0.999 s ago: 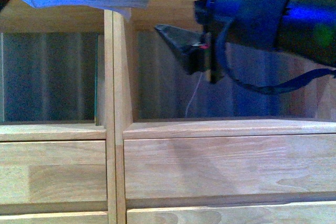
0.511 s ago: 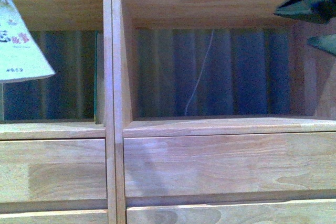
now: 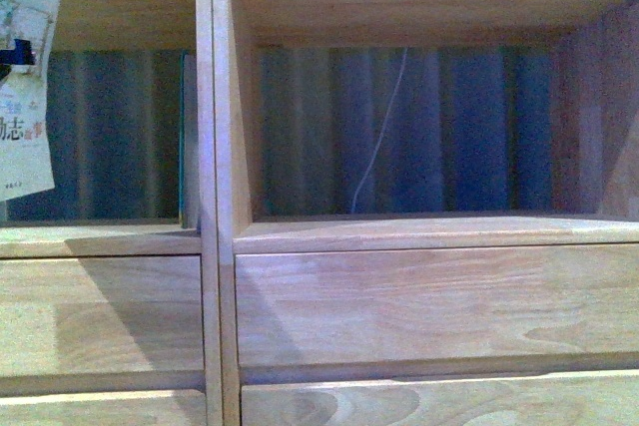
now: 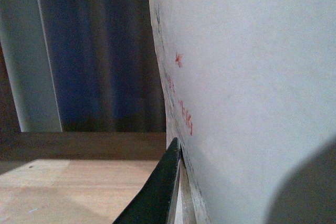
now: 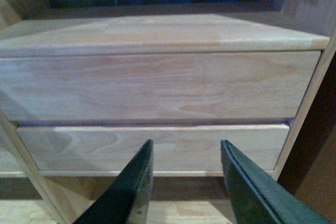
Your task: Organize books on shelf
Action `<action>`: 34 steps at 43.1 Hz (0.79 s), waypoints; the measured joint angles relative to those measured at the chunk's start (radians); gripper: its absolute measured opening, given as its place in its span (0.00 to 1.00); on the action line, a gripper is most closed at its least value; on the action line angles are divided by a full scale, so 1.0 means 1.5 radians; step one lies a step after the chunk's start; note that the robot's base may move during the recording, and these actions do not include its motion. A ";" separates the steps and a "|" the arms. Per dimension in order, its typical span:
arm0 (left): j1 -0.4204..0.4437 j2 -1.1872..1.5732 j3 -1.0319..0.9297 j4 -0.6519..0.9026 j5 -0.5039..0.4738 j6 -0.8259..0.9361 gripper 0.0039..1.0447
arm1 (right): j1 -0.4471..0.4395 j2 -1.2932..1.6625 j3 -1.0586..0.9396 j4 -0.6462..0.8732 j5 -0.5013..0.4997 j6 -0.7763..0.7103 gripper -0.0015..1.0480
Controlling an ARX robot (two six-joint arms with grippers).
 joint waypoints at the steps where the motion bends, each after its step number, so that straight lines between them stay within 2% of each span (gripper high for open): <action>1: -0.004 0.010 0.013 -0.004 -0.003 0.010 0.17 | 0.000 -0.006 -0.009 0.004 0.000 -0.001 0.19; 5: -0.013 0.052 0.080 -0.022 -0.020 0.041 0.17 | 0.000 -0.042 -0.067 0.026 0.000 -0.006 0.02; 11: -0.013 0.134 0.206 -0.080 -0.022 0.047 0.17 | 0.000 -0.094 -0.144 0.045 0.000 -0.008 0.03; 18: -0.012 0.210 0.316 -0.120 -0.019 0.068 0.17 | 0.000 -0.107 -0.161 0.047 0.001 -0.009 0.32; 24: -0.015 0.269 0.408 -0.151 -0.031 0.077 0.16 | 0.000 -0.107 -0.161 0.047 0.000 -0.009 0.51; 27: -0.016 0.312 0.466 -0.174 -0.046 0.079 0.16 | 0.000 -0.108 -0.161 0.047 0.001 -0.009 0.66; 34: -0.026 0.372 0.540 -0.200 -0.061 0.079 0.16 | 0.000 -0.108 -0.161 0.047 0.000 -0.009 0.86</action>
